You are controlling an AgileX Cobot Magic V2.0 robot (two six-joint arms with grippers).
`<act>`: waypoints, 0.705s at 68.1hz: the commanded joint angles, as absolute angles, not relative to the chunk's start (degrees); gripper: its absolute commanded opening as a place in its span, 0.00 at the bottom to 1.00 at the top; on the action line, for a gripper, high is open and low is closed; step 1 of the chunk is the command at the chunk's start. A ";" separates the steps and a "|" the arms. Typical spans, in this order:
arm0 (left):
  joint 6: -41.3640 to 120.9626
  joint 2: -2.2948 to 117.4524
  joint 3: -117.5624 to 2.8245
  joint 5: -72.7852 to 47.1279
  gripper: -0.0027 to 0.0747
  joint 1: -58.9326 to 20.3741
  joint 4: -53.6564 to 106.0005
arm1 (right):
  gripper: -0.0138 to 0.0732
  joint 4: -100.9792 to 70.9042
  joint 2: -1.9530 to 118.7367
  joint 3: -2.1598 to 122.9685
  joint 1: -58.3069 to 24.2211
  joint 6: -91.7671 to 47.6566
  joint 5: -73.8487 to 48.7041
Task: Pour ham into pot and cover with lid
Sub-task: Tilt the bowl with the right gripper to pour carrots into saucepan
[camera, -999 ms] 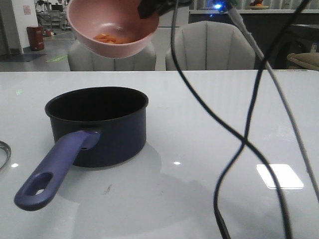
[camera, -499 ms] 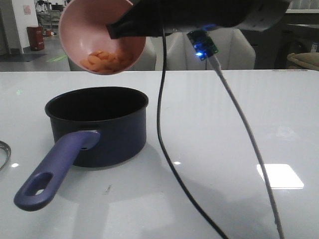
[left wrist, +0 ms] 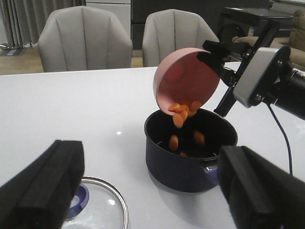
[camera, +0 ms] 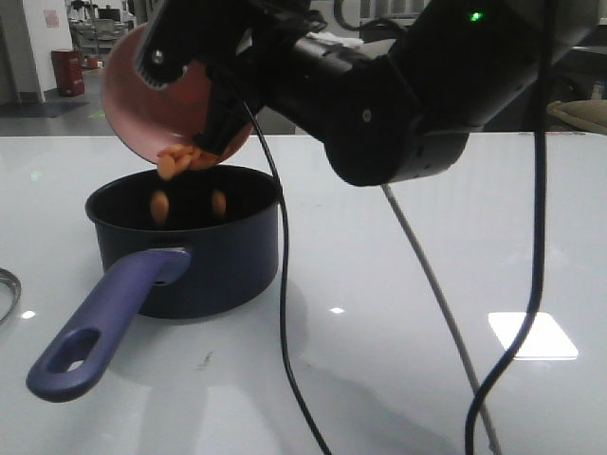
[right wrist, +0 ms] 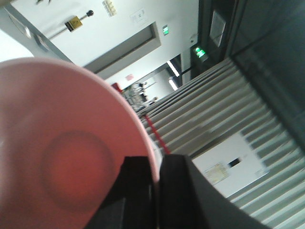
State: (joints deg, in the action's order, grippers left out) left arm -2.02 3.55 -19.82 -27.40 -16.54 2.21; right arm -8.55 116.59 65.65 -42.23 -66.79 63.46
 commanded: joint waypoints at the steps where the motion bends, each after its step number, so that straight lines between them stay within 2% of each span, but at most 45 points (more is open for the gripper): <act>1: -2.06 4.13 -21.24 -22.87 0.83 -16.94 2.71 | 0.32 -6.99 114.24 66.95 -42.23 -71.97 73.78; 12: -2.06 4.13 -21.24 -22.87 0.83 -16.94 2.71 | 0.32 -7.08 114.24 66.70 -42.23 -70.38 73.78; 22: -2.06 4.13 -21.24 -22.87 0.83 -16.94 2.71 | 0.32 -12.99 113.55 66.70 -42.23 -47.22 71.62; 34: -2.06 4.13 -21.24 -22.87 0.83 -16.94 2.71 | 0.32 -14.81 109.92 66.81 -42.23 -23.40 58.03; 41: -2.06 4.13 -21.24 -22.87 0.83 -16.94 2.71 | 0.32 -17.10 106.88 66.81 -42.17 -16.35 49.84; 48: -2.06 4.13 -21.24 -22.87 0.83 -16.94 2.71 | 0.32 -23.68 103.11 66.81 -41.84 -16.44 39.26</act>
